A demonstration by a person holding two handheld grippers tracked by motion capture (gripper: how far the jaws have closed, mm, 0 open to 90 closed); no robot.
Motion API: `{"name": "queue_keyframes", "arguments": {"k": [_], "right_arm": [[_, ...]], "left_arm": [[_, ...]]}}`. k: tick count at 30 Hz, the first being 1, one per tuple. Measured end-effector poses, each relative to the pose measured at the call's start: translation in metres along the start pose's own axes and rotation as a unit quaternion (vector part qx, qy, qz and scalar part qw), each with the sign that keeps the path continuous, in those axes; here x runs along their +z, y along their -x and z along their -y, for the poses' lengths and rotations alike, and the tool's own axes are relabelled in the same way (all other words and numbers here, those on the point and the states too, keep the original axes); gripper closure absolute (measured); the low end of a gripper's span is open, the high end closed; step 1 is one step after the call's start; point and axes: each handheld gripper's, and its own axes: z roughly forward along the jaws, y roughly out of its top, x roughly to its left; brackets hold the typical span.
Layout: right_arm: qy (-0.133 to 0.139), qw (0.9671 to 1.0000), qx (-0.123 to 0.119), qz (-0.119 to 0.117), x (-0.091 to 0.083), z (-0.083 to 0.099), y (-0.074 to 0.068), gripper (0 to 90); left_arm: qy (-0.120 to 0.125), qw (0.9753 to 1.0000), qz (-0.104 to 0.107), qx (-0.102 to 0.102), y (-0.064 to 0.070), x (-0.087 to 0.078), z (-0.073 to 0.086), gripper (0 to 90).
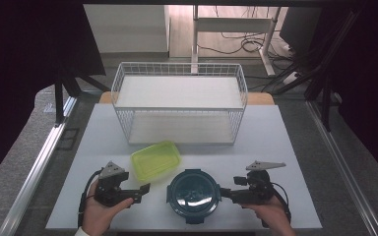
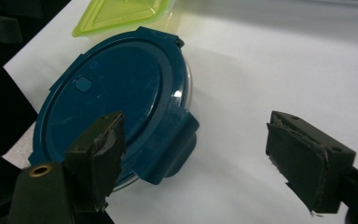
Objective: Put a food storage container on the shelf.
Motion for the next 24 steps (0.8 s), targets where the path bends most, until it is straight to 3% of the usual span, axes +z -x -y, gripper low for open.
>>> {"name": "queue_keyframes", "arguments": {"k": [7,13,20,24], "right_arm": [[-0.003,0.9998,0.01,-0.017,0.006,0.002,-0.003,17.3],[0.002,0.999,0.026,-0.037,0.01,0.003,-0.004,15.8],[-0.004,0.9983,0.035,-0.046,0.017,0.003,-0.005,14.3],[-0.01,0.9977,0.042,-0.053,0.023,0.004,-0.007,13.0]], "left_arm": [[-0.02,0.9991,0.037,-0.007,0.018,0.015,0.0,10.7],[-0.032,0.9967,0.067,-0.033,0.027,0.026,-0.002,9.9],[-0.053,0.9899,0.11,-0.072,0.035,0.047,-0.003,9.6],[-0.07,0.9859,0.129,-0.08,0.04,0.057,-0.002,9.6]]}}
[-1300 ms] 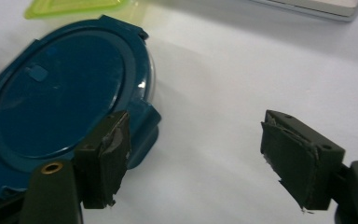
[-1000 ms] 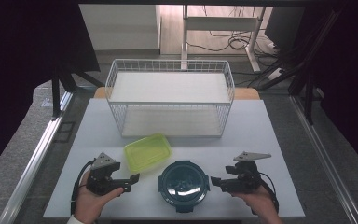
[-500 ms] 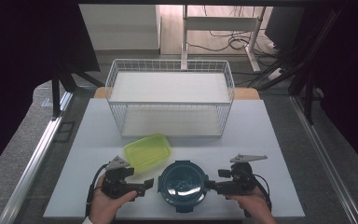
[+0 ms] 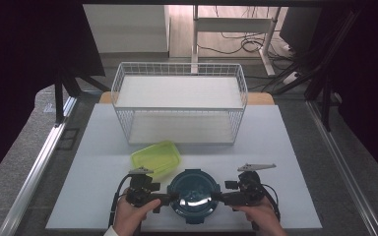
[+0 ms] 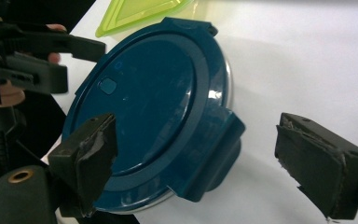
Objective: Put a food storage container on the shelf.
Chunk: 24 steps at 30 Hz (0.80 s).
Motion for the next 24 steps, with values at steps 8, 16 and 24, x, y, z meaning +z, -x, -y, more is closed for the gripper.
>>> {"name": "queue_keyframes", "arguments": {"k": [8,16,24], "right_arm": [[-0.011,0.9996,0.021,-0.014,0.011,0.003,0.002,11.9],[-0.029,0.998,0.049,-0.027,0.022,0.006,0.001,10.4],[-0.044,0.9956,0.074,-0.039,0.032,0.009,-0.001,14.0]], "left_arm": [[-0.015,0.9992,0.025,-0.027,0.0,0.015,0.001,8.3],[-0.024,0.9975,0.045,-0.048,-0.003,0.027,0.005,8.4],[-0.034,0.9955,0.066,-0.059,-0.004,0.032,0.008,10.7]]}}
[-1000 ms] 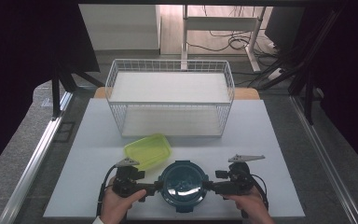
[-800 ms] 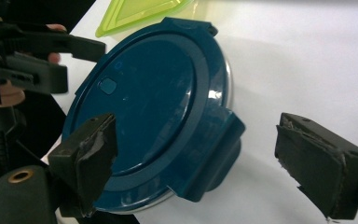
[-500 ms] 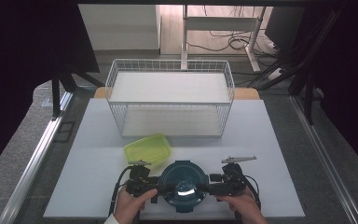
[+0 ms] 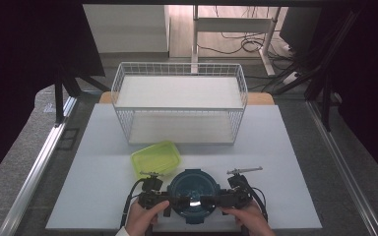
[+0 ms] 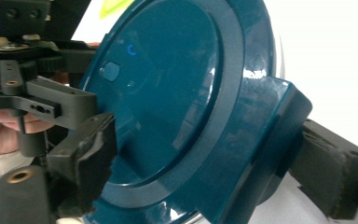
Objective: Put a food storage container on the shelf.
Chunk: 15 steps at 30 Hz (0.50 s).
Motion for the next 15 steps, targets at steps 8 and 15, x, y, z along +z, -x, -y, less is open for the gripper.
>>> {"name": "queue_keyframes", "arguments": {"k": [8,15], "right_arm": [[0.004,0.9989,0.045,-0.014,-0.0029,0.0005,0.0059,20.9],[-0.004,0.9977,0.063,-0.024,-0.0068,-0.0008,0.0093,26.1]], "left_arm": [[0.001,0.9999,-0.004,-0.01,0.0014,-0.0034,0.0011,15.1],[0.001,0.9996,-0.007,-0.028,0.0019,-0.0059,-0.0001,18.9]]}}
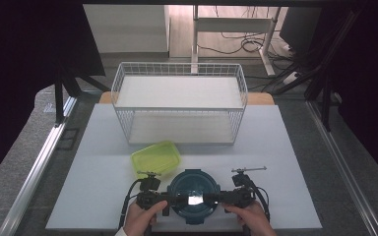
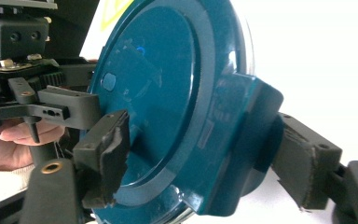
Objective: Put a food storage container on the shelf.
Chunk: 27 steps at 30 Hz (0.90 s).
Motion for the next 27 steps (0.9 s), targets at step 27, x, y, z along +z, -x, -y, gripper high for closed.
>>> {"name": "queue_keyframes", "arguments": {"k": [27], "right_arm": [[0.042,0.9982,-0.01,0.042,-0.014,0.007,-0.022,34.5]], "left_arm": [[0.029,0.9995,-0.006,-0.008,0.011,-0.012,0.007,30.4]]}}
